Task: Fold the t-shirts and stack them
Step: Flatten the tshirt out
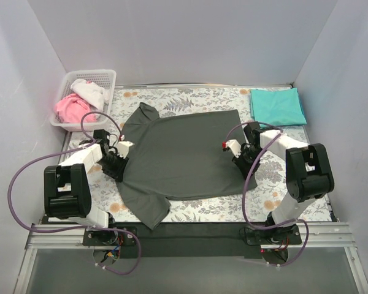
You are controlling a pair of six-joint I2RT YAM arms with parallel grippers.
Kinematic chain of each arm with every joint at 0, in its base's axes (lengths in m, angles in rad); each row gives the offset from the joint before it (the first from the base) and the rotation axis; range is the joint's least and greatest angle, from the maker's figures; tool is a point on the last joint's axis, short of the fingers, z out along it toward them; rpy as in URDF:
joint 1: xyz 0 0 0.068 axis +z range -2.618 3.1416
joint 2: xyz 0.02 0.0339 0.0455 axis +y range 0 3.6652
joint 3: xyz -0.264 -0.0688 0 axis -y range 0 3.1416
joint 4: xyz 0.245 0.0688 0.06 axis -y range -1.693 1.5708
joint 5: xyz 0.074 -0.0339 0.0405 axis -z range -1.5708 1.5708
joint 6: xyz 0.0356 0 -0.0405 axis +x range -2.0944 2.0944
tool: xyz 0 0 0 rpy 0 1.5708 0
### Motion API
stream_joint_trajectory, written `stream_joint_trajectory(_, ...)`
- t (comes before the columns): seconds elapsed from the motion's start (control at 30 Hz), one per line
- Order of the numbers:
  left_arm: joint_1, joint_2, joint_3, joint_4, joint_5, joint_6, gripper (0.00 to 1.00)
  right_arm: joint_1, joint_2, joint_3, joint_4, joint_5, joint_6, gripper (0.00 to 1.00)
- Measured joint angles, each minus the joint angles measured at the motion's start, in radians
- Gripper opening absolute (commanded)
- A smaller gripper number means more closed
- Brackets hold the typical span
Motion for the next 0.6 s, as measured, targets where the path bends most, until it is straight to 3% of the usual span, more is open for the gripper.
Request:
stream_joint_trajectory(0.07,0.029,-0.006,0.002,-0.013,-0.021,0.031,0.25,0.030,-0.024,-0.035,-0.027,-0.031,-0.011,0.22)
stream_joint_trajectory(0.17,0.049,-0.003,0.054,-0.095,-0.014,0.077,0.40,0.060,-0.031,-0.043,-0.107,-0.097,-0.032,0.40)
stream_joint_trajectory(0.27,0.048,0.027,0.226,-0.178,0.077,0.076,0.52,0.048,-0.032,0.051,-0.179,-0.148,-0.039,0.49)
stream_joint_trajectory(0.43,0.038,0.148,0.600,-0.067,0.237,-0.061,0.57,-0.032,0.051,0.472,-0.167,-0.215,0.002,0.45)
stream_joint_trajectory(0.6,0.023,0.438,0.943,0.127,0.258,-0.251,0.58,-0.101,0.284,0.879,-0.069,-0.179,0.098,0.45)
